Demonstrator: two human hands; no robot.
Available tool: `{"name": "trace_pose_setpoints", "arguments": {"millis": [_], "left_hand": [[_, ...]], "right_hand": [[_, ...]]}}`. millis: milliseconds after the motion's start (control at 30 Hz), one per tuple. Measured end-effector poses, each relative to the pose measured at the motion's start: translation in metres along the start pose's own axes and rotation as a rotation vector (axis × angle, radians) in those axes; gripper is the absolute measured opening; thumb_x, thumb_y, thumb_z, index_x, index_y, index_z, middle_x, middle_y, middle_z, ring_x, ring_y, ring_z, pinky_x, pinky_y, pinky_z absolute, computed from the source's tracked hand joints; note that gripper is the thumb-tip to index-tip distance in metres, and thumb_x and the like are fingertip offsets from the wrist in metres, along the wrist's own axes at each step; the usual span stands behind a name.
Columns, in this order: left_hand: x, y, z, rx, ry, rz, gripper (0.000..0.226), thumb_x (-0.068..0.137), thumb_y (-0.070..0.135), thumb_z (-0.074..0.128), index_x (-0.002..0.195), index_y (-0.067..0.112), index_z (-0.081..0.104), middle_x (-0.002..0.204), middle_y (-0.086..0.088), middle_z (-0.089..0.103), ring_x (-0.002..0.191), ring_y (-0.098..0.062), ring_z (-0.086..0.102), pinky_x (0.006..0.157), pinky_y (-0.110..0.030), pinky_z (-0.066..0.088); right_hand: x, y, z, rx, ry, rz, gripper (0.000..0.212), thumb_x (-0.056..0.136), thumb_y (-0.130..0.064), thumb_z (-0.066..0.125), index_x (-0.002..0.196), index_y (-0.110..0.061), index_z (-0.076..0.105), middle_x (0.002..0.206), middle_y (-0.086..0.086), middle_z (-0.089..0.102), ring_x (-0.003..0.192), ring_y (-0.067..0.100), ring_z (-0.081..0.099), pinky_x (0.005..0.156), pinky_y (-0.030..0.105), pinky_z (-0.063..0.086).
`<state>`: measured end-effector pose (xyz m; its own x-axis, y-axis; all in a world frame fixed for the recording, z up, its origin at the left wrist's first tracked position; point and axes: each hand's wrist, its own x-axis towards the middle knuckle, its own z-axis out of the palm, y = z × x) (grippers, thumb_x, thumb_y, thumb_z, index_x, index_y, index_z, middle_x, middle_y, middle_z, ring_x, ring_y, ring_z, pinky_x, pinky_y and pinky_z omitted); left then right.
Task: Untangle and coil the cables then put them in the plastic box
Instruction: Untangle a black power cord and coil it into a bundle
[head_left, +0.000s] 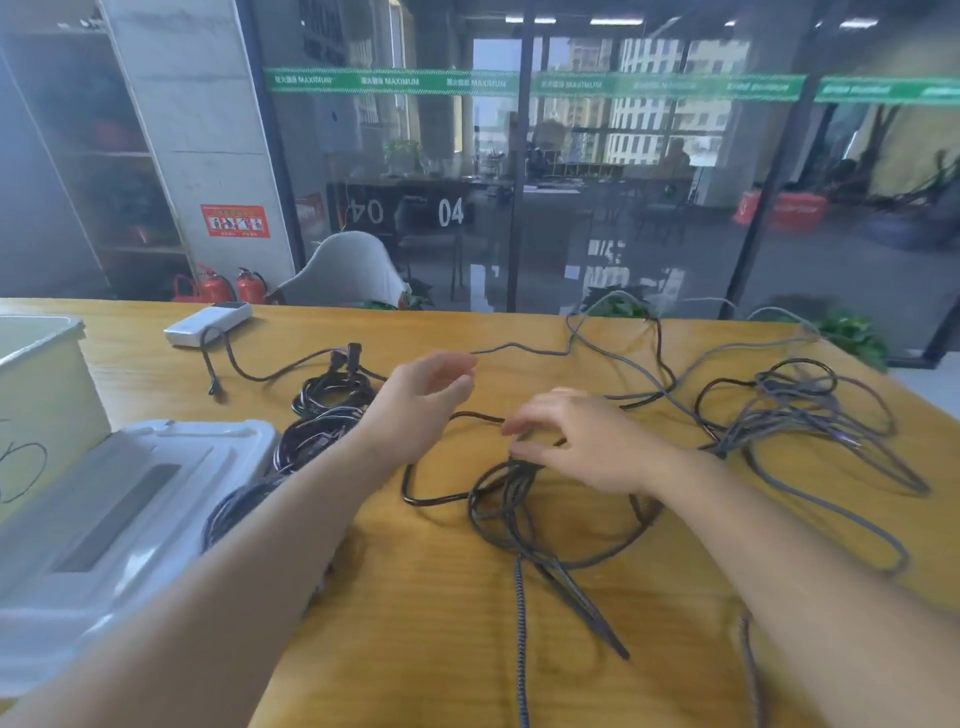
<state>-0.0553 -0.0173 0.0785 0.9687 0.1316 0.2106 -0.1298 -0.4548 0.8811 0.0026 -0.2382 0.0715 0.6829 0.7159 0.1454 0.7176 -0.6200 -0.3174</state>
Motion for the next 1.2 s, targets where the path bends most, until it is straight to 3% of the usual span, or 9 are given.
{"name": "trace_pose_setpoints", "arguments": {"millis": [133,233,300,400,500,667,800,1033,1200], "left_hand": [[-0.009,-0.003,0.035,-0.028,-0.078,0.018,0.026,0.104,0.026,0.062,0.13,0.029,0.066,0.123,0.014,0.07,0.117,0.001,0.061,0.1,-0.02,0.046],[-0.01,-0.009,0.055,-0.01,-0.128,0.009,0.031,0.101,0.029,0.066,0.133,0.029,0.065,0.121,0.017,0.07,0.117,0.001,0.062,0.106,-0.026,0.047],[-0.009,-0.014,0.065,0.002,-0.162,-0.001,0.032,0.1,0.03,0.068,0.131,0.031,0.065,0.119,0.018,0.07,0.116,0.004,0.061,0.102,-0.025,0.048],[-0.004,-0.02,0.072,0.041,-0.198,-0.025,0.033,0.099,0.035,0.07,0.131,0.033,0.064,0.12,0.019,0.069,0.114,0.006,0.06,0.091,-0.016,0.046],[0.005,-0.026,0.071,0.035,-0.182,-0.043,0.035,0.095,0.045,0.072,0.127,0.035,0.066,0.116,0.019,0.071,0.111,0.006,0.062,0.094,-0.021,0.049],[0.02,-0.033,0.069,0.105,-0.116,0.056,0.015,0.096,0.033,0.074,0.11,0.03,0.076,0.102,0.016,0.077,0.101,0.004,0.066,0.093,-0.024,0.05],[0.024,-0.043,0.065,0.156,-0.047,0.065,0.01,0.098,0.021,0.071,0.095,0.029,0.078,0.091,0.014,0.077,0.092,0.004,0.067,0.084,-0.023,0.049],[0.023,-0.052,0.063,0.107,0.094,0.042,0.005,0.097,0.032,0.073,0.093,0.032,0.077,0.086,0.014,0.075,0.081,0.005,0.064,0.075,-0.022,0.047],[0.017,-0.053,0.06,0.104,0.073,-0.033,0.03,0.104,0.049,0.057,0.09,0.031,0.078,0.084,0.016,0.076,0.078,-0.021,0.071,0.08,-0.046,0.061]], "right_hand": [[-0.042,0.023,-0.015,-0.096,0.084,0.12,0.034,0.102,-0.051,0.058,0.132,-0.039,0.064,0.12,-0.025,0.061,0.116,0.002,0.053,0.098,0.03,0.045],[-0.057,0.047,-0.01,0.105,0.118,0.242,0.024,0.102,-0.05,0.058,0.119,-0.04,0.071,0.107,-0.023,0.071,0.103,0.003,0.068,0.094,0.036,0.056],[-0.06,0.058,0.0,0.301,0.207,0.279,0.021,0.106,-0.035,0.054,0.111,-0.036,0.075,0.095,-0.02,0.075,0.091,0.0,0.073,0.089,0.04,0.059],[-0.059,0.066,0.009,0.453,0.388,0.313,0.025,0.107,-0.022,0.053,0.108,-0.034,0.075,0.081,-0.017,0.072,0.068,0.003,0.065,0.072,0.036,0.056],[-0.051,0.074,0.01,0.522,0.594,0.345,0.024,0.108,-0.02,0.054,0.11,-0.034,0.073,0.085,-0.01,0.074,0.071,0.022,0.063,0.067,0.042,0.054],[-0.039,0.081,0.01,0.588,0.842,0.403,0.025,0.11,-0.015,0.049,0.11,-0.029,0.07,0.093,-0.004,0.072,0.069,0.009,0.06,0.065,0.029,0.054],[-0.031,0.084,0.016,0.712,0.721,0.405,0.03,0.11,-0.013,0.047,0.108,-0.03,0.072,0.103,0.003,0.071,0.081,0.016,0.066,0.074,0.033,0.063],[-0.041,0.083,0.018,0.133,0.344,0.297,0.029,0.101,-0.037,0.065,0.13,-0.036,0.068,0.134,-0.017,0.048,0.122,0.006,0.046,0.1,0.027,0.035],[-0.051,0.081,0.019,0.086,0.311,0.274,0.013,0.098,-0.029,0.071,0.11,-0.03,0.077,0.096,-0.019,0.063,0.087,-0.002,0.058,0.071,0.007,0.039]]}}
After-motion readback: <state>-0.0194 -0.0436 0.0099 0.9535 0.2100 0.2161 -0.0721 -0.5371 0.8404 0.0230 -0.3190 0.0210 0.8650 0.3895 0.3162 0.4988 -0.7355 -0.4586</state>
